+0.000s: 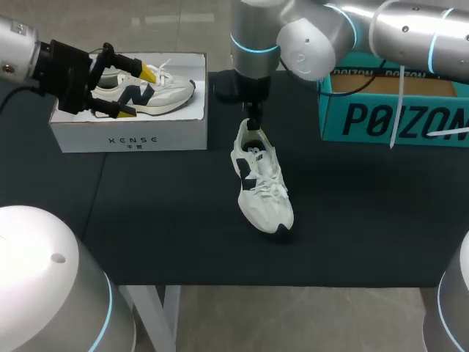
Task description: Take the shoe out of the shoebox, open the shoe tongue, remove and reinsert the insole, then place the shoe into the shoebox
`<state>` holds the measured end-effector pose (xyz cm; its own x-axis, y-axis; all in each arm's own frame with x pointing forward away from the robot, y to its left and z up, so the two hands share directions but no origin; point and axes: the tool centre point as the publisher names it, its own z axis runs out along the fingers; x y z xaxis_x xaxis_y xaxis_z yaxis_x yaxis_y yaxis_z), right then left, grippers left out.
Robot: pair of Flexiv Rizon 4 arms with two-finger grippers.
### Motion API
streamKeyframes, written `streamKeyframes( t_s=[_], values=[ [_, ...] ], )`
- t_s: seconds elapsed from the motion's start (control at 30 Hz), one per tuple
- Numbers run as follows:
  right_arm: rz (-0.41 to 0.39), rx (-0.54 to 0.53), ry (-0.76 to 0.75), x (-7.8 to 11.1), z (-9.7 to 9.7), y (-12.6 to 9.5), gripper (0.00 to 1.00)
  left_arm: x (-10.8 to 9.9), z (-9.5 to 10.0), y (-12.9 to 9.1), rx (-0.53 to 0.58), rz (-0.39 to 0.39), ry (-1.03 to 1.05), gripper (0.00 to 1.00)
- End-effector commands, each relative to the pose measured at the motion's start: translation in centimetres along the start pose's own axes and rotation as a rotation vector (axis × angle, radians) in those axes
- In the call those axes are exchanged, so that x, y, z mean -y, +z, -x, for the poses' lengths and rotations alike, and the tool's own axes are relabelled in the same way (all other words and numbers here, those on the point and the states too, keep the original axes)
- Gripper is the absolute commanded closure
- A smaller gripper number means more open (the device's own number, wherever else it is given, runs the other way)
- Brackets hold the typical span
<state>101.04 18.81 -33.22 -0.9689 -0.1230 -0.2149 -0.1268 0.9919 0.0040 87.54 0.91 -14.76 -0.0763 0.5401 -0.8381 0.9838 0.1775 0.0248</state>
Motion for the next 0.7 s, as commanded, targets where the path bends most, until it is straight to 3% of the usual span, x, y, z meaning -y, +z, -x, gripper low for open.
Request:
streamKeyframes(
  t_s=[0.03, 0.13, 0.47, 0.6, 0.67, 0.7],
  values=[
    [0.001, -0.015, -0.008, -0.4, 0.6, 2.0, 0.20, -0.1, 0.1, 0.0, -0.003, 0.000, 0.000, 0.00],
    [-0.023, -0.030, -0.010, -0.3, 0.9, 3.2, 0.14, -0.1, 0.1, 0.0, -0.003, 0.000, 0.000, 0.00],
    [-0.075, -0.106, 0.025, 0.0, 0.8, 6.6, 0.31, -0.1, 0.1, 0.0, -0.003, 0.000, 0.000, 0.00],
    [-0.095, -0.123, 0.058, 0.1, 0.6, 7.1, 0.59, -0.1, 0.1, 0.0, -0.003, 0.000, 0.000, 0.00],
    [-0.098, -0.124, 0.081, 0.4, 0.6, 6.9, 0.99, -0.1, 0.1, 0.0, -0.003, 0.000, 0.000, 0.00],
    [-0.111, -0.126, 0.090, 0.4, 0.6, 6.7, 1.00, -0.1, 0.1, 0.0, -0.003, 0.000, 0.000, 0.00]
  ],
)
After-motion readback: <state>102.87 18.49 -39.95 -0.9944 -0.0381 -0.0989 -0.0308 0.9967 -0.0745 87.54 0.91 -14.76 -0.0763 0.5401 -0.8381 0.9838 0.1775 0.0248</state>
